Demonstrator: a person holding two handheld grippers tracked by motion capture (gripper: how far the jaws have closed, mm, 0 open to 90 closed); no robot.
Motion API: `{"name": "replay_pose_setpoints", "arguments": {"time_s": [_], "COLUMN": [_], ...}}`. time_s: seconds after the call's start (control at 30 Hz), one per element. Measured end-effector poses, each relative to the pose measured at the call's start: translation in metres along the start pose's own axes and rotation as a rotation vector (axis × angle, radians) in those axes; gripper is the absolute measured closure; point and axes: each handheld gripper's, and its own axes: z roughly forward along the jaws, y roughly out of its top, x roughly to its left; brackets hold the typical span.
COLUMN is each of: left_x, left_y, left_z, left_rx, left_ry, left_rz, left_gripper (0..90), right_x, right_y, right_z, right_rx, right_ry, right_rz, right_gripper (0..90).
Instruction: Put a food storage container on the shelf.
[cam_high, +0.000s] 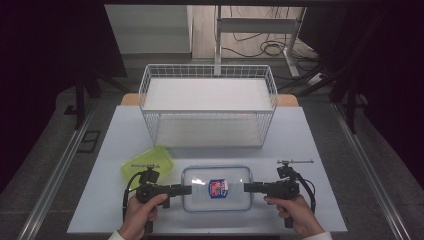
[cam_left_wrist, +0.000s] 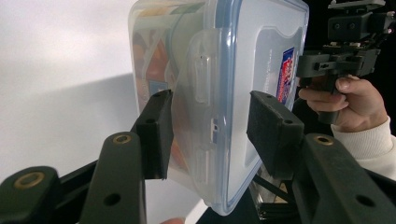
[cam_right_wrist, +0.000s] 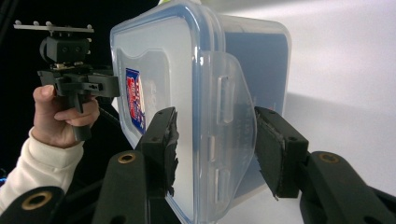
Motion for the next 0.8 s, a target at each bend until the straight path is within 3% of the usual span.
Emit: {"name": "replay_pose_setpoints", "arguments": {"time_s": [0.3, 0.8], "left_x": [-0.01, -0.041], "left_y": [0.01, 0.05], "left_z": [-0.01, -0.031], "left_rx": [-0.017, -0.043], "left_ry": [-0.007, -0.018], "left_rz": [0.006, 0.058], "left_gripper": [51.4, 51.4], "right_x": [0.015, 0.047], "right_y": [0.009, 0.045], "right_z": [-0.008, -0.032], "right_rx": [-0.032, -0.063], "right_ry": [0.003, 0.003], "right_rz": [-0.018, -0.074], "right_gripper": [51.9, 52.4]}}
